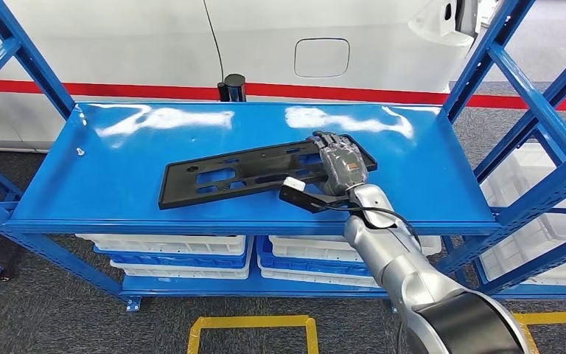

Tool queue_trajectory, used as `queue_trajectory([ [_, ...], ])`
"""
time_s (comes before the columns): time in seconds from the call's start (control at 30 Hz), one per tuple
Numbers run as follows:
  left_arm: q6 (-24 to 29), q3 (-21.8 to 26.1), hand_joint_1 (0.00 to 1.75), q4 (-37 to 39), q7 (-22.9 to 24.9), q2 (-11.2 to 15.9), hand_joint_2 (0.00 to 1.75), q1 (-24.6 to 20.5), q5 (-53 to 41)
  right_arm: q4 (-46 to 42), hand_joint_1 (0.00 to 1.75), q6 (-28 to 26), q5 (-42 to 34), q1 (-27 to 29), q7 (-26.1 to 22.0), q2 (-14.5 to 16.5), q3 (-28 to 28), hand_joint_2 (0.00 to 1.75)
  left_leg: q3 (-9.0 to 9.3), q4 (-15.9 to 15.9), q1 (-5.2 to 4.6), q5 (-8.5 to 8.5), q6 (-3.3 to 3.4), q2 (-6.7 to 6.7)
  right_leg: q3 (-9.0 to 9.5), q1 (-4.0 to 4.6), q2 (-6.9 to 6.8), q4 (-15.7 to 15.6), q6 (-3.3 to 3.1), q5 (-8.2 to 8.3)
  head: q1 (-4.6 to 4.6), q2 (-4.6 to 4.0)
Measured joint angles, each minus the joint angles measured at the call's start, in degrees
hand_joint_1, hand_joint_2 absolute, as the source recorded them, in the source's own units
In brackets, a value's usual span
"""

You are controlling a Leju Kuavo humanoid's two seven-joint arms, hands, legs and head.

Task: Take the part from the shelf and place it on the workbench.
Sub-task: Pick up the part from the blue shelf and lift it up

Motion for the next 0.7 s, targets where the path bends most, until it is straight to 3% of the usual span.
queue_trajectory([
  [0.57,-0.6,0.0,0.0,0.0,-0.4,0.1,0.0,0.0,0.2,1.9,1.75,-0.8,0.7,-1.1,-0.4,-0.2,0.0,1.75,0.0,0.0,0.0,0.0,0.0,0.01,0.03,0.0,0.01,0.0,0.0,0.0,0.0,0.0],
  [0.7,-0.6,0.0,0.0,0.0,-0.7,0.1,1.75,0.0,-0.1,2.0,1.75,-1.2,-2.1,-1.2,-3.5,-0.1,-0.9,1.75,0.01,0.0,0.0,0.0,0.0,0.01,0.03,0.01,0.01,0.0,0.0,0.0,0.01,0.0],
])
